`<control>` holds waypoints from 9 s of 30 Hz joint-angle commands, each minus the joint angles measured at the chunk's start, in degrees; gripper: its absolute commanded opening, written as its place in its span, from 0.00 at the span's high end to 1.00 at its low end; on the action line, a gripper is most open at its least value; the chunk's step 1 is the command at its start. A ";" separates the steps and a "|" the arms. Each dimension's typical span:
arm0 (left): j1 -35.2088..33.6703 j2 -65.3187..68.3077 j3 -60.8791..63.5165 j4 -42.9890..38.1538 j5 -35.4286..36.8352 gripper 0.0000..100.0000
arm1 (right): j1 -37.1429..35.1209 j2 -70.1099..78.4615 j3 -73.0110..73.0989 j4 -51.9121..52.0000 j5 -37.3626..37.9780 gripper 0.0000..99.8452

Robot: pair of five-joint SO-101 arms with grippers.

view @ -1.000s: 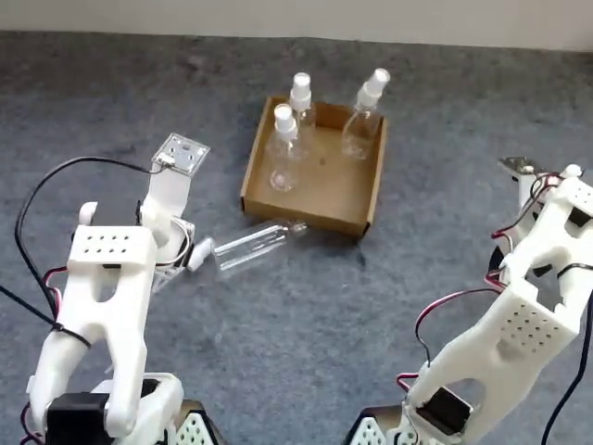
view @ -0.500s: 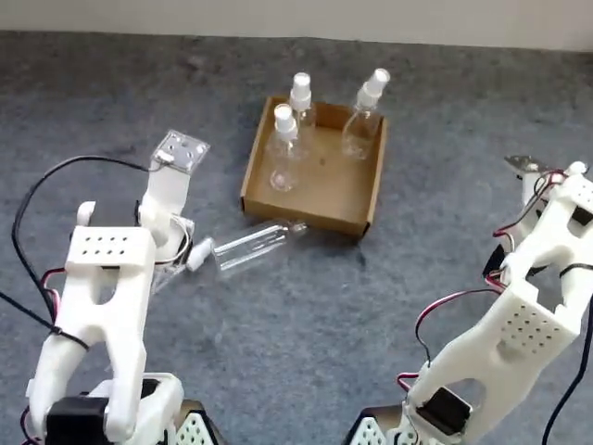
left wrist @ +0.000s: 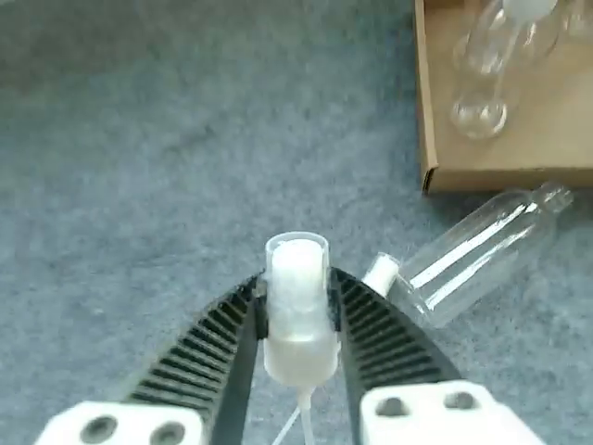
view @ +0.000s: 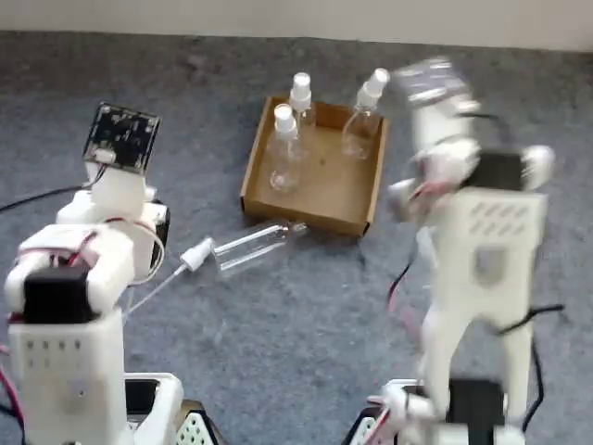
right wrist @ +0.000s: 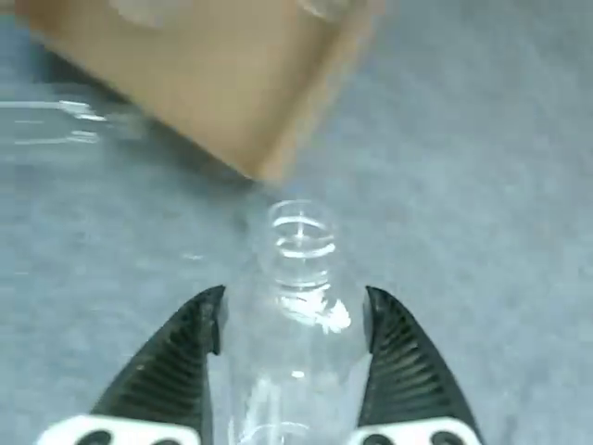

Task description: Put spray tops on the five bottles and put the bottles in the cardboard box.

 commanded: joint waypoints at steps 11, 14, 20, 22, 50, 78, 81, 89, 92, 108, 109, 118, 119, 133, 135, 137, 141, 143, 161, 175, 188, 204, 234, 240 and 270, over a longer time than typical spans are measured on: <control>1.10 -14.37 0.40 -15.65 26.37 1.00 | -34.68 -19.30 47.43 -44.09 -12.04 1.00; 1.10 -17.63 5.49 -20.48 30.77 1.00 | -37.32 -19.74 50.51 -45.49 -11.96 1.00; 1.01 -27.47 16.84 -28.31 40.53 1.00 | -41.98 -19.74 51.47 -45.76 -12.31 1.00; 1.01 -31.34 20.88 -29.98 40.88 1.00 | -43.12 -19.74 51.56 -48.48 -12.40 1.00; -1.80 -40.66 38.02 -44.22 40.79 1.00 | -44.09 -19.82 59.82 -64.66 -15.65 1.00; 17.54 -40.66 46.46 -40.97 28.84 0.99 | -37.76 -21.05 50.33 -64.40 -15.38 1.00; 17.71 -40.66 46.55 -40.97 28.31 0.99 | -40.40 -27.12 50.59 -64.40 -15.30 1.00; 17.63 -41.27 46.20 -40.70 28.31 0.99 | -35.65 -39.69 57.27 -64.40 -15.30 1.00; 17.54 -41.27 46.46 -40.70 28.22 0.99 | -35.03 -39.78 59.47 -64.57 -15.30 1.00; -4.97 -35.56 49.71 -44.22 19.78 0.99 | -30.64 -40.22 60.18 -64.31 -15.56 1.00; -5.67 -33.45 50.86 -44.75 19.08 0.99 | -30.64 -40.22 60.09 -64.31 -15.56 1.00; -6.37 -11.56 45.23 -55.56 14.07 0.96 | -34.86 -45.23 52.44 -48.57 -15.47 1.00; -6.73 -8.66 42.51 -54.86 14.42 0.93 | -35.21 -46.73 51.91 -47.43 -15.38 1.00; -9.80 10.59 9.45 -26.29 31.21 0.78 | -33.71 -52.18 59.65 -46.64 -15.30 1.00; -9.80 13.67 9.45 -28.92 31.21 0.78 | -33.71 -52.18 59.65 -46.55 -15.30 1.00; -9.89 17.27 9.45 -32.62 31.12 0.79 | -33.71 -52.26 59.65 -46.46 -15.30 1.00; -10.77 25.45 8.92 -38.42 31.12 0.80 | -33.71 -52.26 59.30 -46.37 -15.30 1.00; -10.77 28.62 7.25 -39.47 31.21 0.80 | -33.89 -52.26 59.30 -46.37 -15.30 1.00; 0.66 30.64 3.03 -34.99 27.52 0.80 | -34.07 -52.18 59.82 -46.64 -15.30 1.00; -5.49 26.07 -13.32 -16.00 28.84 0.80 | -33.71 -52.18 59.82 -46.81 -15.30 1.00; 4.53 26.77 -14.81 -9.14 40.62 0.80 | -33.98 -52.18 59.82 -46.81 -15.56 1.00; 7.96 27.74 -10.77 -9.05 42.99 0.80 | -33.80 -52.18 59.74 -46.81 -15.47 1.00; 15.60 26.95 -12.70 -8.79 40.26 1.00 | -34.07 -52.18 59.91 -46.81 -15.38 1.00; 16.66 20.44 -15.52 -9.14 36.92 1.00 | -33.98 -52.00 63.16 -50.77 -15.30 1.00; -5.41 59.38 -22.11 -17.41 -14.15 1.00 | 24.31 -40.66 53.76 -26.77 14.07 1.00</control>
